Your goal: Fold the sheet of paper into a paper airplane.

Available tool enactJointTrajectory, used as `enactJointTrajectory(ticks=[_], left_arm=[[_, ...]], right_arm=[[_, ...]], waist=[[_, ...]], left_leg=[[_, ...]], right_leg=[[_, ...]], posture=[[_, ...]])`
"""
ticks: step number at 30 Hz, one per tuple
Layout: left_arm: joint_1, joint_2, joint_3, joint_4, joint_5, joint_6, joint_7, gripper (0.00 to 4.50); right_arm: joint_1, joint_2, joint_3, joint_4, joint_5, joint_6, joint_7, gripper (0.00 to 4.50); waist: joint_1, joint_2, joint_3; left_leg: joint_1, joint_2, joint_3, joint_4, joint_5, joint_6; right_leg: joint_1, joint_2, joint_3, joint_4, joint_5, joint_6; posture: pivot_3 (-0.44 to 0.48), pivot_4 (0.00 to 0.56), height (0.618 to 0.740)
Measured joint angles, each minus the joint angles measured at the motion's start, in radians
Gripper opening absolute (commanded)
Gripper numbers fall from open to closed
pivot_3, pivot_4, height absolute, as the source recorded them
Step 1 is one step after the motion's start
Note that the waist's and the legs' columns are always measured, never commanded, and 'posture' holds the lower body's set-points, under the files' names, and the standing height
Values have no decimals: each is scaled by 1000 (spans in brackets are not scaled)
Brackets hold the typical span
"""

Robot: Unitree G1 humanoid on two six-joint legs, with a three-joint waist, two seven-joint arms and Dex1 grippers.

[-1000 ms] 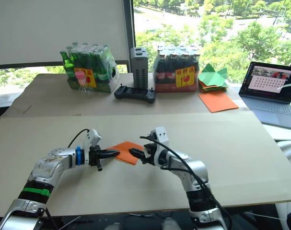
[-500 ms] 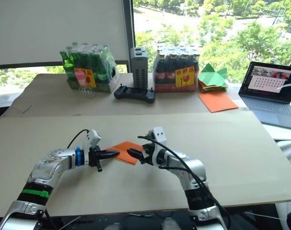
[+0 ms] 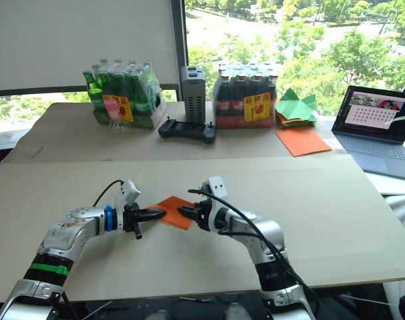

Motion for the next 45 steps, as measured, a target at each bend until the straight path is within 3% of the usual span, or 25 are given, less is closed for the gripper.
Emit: enactJointTrajectory(ticks=[2,3,11,17,23,45], left_arm=[[1,1,0,-2,0,0,0,0],[1,2,0,-2,0,1,0,0],[2,4,0,-4,0,1,-1,0],[5,6,0,-6,-1,1,-5,0],[6,7,-1,-6,-1,1,-5,0],[8,38,45,3,-4,43,2,0]], right_arm=[[0,-7,0,0,0,0,0,164],[0,-9,0,0,0,0,0,41],[13,-59,62,-23,-35,-73,29,41],[67,-220,291,-86,-249,-438,147,41],[69,-301,420,-40,-476,-751,175,41],[-135,-347,529,292,-993,-1369,85,41]], waist=[[0,0,0],[0,0,0],[-1,0,0],[0,0,0],[-1,0,0],[-19,0,0]], left_leg=[[0,0,0,0,0,0],[0,0,0,0,0,0],[0,0,0,0,0,0],[0,0,0,0,0,0],[0,0,0,0,0,0],[3,0,0,0,0,0]], right_leg=[[0,0,0,0,0,0],[0,0,0,0,0,0],[0,0,0,0,0,0],[0,0,0,-1,0,0],[0,0,0,-1,0,0],[2,1,0,1,0,0]], posture=[[0,150,740],[0,150,740],[0,150,740],[0,150,740],[0,150,740],[0,150,740]])
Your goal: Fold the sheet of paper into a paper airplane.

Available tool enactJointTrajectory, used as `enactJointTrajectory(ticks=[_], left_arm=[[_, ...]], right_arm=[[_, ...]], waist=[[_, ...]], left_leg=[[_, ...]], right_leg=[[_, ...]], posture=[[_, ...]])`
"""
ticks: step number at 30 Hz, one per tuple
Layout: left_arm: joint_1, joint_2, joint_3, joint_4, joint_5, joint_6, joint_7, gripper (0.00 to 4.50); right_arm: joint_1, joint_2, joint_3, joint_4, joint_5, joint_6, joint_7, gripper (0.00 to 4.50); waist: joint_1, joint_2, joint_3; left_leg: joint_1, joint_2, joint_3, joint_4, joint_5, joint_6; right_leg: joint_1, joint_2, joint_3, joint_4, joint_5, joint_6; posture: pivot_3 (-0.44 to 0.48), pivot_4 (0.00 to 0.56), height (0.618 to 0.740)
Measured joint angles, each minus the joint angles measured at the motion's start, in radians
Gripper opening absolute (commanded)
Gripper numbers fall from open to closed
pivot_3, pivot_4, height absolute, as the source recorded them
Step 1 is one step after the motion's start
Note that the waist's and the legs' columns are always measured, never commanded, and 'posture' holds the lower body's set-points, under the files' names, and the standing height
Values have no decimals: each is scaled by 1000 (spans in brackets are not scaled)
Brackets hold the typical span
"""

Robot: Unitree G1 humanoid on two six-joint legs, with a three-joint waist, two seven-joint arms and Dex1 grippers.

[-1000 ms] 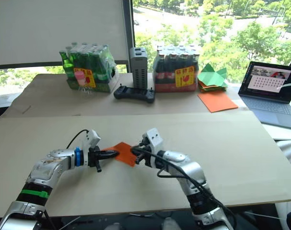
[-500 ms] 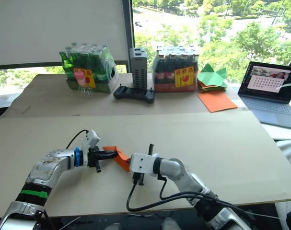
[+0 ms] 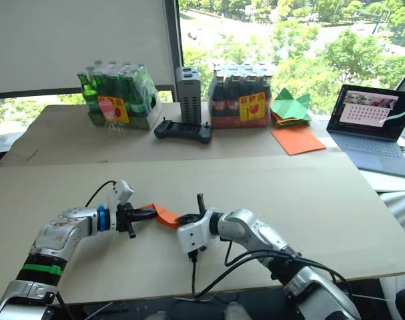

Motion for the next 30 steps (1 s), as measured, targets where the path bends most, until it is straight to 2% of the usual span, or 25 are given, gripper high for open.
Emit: enactJointTrajectory(ticks=[10,19,22,30], left_arm=[[10,65,40,-2,-67,88,-68,0],[-107,38,95,-56,-193,217,-53,0],[-108,18,75,-60,-184,207,-36,0],[-86,-16,-22,-16,-66,43,-24,0]], right_arm=[[-20,0,1,29,-61,-74,-15,41],[-19,7,-4,30,-62,-75,0,41],[-18,7,-7,30,-62,-75,3,41],[-14,9,-13,30,-62,-73,6,41]], waist=[[-1,0,0],[-2,0,0],[-1,0,0],[0,0,0]], left_leg=[[0,0,0,0,0,0],[0,0,0,0,0,0],[0,0,0,0,0,0],[0,0,0,0,0,0]], right_leg=[[0,0,0,0,0,0],[0,0,0,0,0,0],[0,0,0,0,0,0],[0,0,0,0,0,0]], posture=[[0,150,740],[0,150,740],[0,150,740],[0,150,740]])
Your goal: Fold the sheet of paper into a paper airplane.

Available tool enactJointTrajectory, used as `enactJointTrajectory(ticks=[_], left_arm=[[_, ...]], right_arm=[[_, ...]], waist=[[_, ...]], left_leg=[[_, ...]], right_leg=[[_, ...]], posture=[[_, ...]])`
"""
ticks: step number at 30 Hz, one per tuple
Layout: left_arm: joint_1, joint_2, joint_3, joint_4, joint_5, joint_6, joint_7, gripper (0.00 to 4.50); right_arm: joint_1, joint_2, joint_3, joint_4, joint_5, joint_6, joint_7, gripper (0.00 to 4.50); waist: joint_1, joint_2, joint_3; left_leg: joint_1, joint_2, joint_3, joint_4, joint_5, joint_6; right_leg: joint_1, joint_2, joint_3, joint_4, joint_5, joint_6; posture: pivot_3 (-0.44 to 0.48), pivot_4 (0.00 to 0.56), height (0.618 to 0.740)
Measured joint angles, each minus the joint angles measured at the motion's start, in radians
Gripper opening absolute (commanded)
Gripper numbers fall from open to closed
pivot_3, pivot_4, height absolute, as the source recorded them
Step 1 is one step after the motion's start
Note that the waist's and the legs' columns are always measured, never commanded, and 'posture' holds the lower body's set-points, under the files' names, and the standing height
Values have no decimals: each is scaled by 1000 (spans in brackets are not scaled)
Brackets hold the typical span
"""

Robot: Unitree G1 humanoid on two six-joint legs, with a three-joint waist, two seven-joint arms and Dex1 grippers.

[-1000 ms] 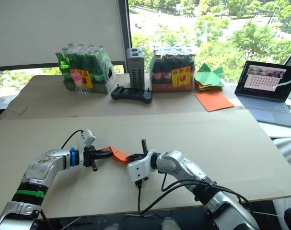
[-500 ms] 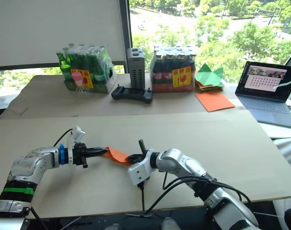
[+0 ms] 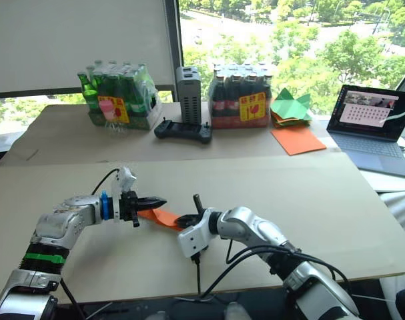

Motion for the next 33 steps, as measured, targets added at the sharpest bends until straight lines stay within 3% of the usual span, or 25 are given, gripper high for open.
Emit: enactJointTrajectory(ticks=[12,20,25,26,31,32,33], left_arm=[[-3,-19,-65,124,123,-191,-18,0],[-4,-27,-68,136,143,-222,-23,0],[-8,-32,-65,139,147,-222,-22,0],[-8,-34,-65,139,148,-221,-20,0],[-7,-38,-65,137,148,-220,-18,0],[-6,-38,-65,135,148,-219,-17,0],[-3,-38,-63,132,148,-218,-16,0]], right_arm=[[13,2,-16,-7,14,11,19,41],[68,25,-60,-48,159,73,111,2594],[178,145,-164,-189,485,456,251,2625],[180,176,-193,-227,550,561,260,2043],[178,250,-272,-332,678,835,221,299],[178,259,-281,-336,680,878,204,20],[178,260,-282,-337,679,914,187,20]], waist=[[2,0,0],[4,0,0],[4,0,0],[3,0,0],[8,0,0],[8,0,0],[8,0,0]], left_leg=[[0,0,0,0,0,0],[2,0,0,0,0,0],[1,0,-1,0,0,0],[1,0,0,0,0,0],[1,0,-1,1,0,0],[1,0,-1,1,0,0],[1,0,0,1,0,0]], right_leg=[[1,0,0,0,0,0],[2,0,0,-1,0,0],[1,0,0,1,0,0],[0,0,0,4,0,0],[0,0,0,4,0,0],[0,0,0,4,0,0],[0,0,0,4,0,0]], posture=[[0,150,740],[0,150,740],[0,150,740],[0,150,740],[0,150,740],[0,150,740],[0,150,740]])
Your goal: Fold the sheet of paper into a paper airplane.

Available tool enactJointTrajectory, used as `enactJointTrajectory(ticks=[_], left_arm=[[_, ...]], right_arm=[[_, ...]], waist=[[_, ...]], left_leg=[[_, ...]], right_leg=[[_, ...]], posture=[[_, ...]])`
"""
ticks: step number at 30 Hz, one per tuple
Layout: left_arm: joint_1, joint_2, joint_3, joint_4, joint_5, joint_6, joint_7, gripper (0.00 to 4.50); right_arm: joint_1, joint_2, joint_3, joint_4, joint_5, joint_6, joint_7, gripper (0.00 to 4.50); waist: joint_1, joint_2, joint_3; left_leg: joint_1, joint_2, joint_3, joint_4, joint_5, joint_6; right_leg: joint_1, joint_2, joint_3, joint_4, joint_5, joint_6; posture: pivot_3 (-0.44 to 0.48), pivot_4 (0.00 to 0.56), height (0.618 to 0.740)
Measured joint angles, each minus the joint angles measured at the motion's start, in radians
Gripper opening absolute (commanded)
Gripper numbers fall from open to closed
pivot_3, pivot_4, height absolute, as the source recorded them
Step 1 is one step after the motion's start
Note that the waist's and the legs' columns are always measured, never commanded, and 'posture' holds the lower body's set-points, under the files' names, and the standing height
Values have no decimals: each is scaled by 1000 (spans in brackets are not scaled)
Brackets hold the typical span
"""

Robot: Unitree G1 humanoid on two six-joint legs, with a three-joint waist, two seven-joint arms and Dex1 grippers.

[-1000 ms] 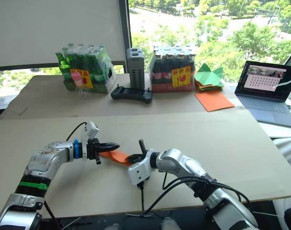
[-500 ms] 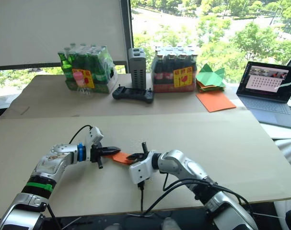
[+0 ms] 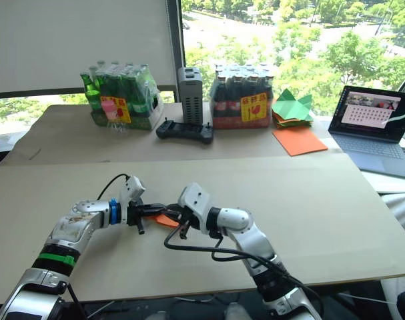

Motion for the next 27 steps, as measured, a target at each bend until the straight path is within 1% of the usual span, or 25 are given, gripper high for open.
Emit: enactJointTrajectory(ticks=[2,6,11,15,18,23,27], left_arm=[[2,0,2,-3,0,1,1,0],[4,0,5,-5,0,3,2,0],[9,-3,8,-17,-1,12,11,0],[20,-9,10,-47,-2,29,23,0],[29,-17,11,-74,-3,44,34,0],[56,-41,7,-129,-8,78,44,0],[59,-45,3,-138,-8,86,45,0]], right_arm=[[0,-7,3,0,-4,35,-16,20],[0,-37,52,0,-39,41,-21,20],[-1,-34,108,1,-83,46,-53,20],[-18,-4,115,25,-107,92,-112,20],[-37,-4,117,46,-132,116,-143,20],[-43,-18,127,54,-162,138,-151,20],[-44,-33,144,41,-168,138,-137,20]], waist=[[0,0,0],[-2,0,0],[-2,0,0],[-2,0,0],[-2,0,0],[-1,0,0],[-2,0,0]], left_leg=[[0,0,0,0,0,0],[0,0,0,0,0,0],[-1,0,0,0,0,0],[-1,0,0,0,0,0],[-1,0,0,0,0,0],[-1,0,0,0,0,0],[-1,0,0,0,0,0]], right_leg=[[-1,0,0,0,0,0],[-1,0,0,0,0,0],[-1,0,0,0,0,0],[-1,0,0,0,0,0],[-1,0,0,0,0,0],[-1,0,0,0,0,0],[-1,0,0,0,0,0]], posture=[[0,150,740],[0,150,740],[0,150,740],[0,150,740],[0,150,740],[0,150,740],[0,150,740]])
